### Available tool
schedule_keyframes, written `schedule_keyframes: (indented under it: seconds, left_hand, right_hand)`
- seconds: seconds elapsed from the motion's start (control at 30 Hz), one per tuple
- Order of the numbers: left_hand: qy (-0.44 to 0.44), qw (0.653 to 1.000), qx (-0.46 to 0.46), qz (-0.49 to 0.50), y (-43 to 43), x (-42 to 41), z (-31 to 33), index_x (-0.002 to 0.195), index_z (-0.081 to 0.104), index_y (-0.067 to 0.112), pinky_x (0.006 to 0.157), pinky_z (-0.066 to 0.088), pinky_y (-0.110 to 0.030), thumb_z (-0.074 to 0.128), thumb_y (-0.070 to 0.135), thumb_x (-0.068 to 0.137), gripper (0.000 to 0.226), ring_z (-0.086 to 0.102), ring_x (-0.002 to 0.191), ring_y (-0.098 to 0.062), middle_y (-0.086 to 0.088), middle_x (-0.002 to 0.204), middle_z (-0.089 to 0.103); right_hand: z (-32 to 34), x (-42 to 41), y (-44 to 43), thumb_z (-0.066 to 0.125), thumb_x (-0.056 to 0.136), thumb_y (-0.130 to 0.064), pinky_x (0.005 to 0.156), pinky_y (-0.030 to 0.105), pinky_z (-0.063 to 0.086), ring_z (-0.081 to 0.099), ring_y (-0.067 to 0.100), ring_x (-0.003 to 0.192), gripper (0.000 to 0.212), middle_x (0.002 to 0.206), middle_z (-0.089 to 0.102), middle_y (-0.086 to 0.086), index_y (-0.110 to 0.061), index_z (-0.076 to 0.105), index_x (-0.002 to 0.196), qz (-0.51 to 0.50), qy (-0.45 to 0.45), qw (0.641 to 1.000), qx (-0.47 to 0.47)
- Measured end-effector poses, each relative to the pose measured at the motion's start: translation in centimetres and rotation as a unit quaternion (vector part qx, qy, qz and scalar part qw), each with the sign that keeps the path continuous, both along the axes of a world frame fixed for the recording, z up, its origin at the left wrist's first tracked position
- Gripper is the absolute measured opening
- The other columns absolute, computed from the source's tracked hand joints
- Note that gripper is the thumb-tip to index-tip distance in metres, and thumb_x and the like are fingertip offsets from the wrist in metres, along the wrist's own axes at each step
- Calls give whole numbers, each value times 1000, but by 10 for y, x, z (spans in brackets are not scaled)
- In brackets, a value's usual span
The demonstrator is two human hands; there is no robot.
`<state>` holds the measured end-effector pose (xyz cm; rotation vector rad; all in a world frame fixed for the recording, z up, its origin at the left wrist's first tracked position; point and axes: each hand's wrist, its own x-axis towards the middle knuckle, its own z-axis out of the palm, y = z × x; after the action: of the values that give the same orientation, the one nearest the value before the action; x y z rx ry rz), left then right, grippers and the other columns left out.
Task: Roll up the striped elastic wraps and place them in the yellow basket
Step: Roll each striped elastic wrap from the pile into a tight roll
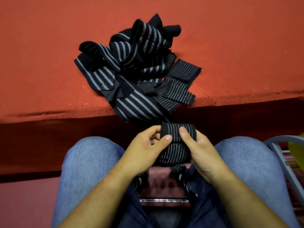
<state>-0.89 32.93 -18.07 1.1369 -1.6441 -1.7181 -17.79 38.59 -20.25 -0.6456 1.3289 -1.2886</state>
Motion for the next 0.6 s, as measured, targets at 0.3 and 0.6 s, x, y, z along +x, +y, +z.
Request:
schedule_keyframes:
  seconds: [0.3, 0.6]
  left_hand:
    - [29, 999, 23, 29, -1, 1, 4, 127, 66, 21, 79, 60, -27, 65, 8, 101, 29, 78, 92, -24, -7, 112, 73]
    - [26, 999, 9, 35, -2, 3, 3, 122, 66, 31, 80, 62, -35, 65, 4, 99, 35, 77, 89, -26, -13, 100, 78]
  right_hand:
    - [9, 0, 1, 51, 98, -47, 107, 45, 52, 72, 25, 117, 51, 122, 76, 12, -10, 68, 128, 29, -67, 997, 23]
    - [11, 0, 1, 46, 103, -51, 111, 50, 48, 70, 28, 121, 53, 125, 74, 14, -13, 67, 134, 54, -71, 995, 40]
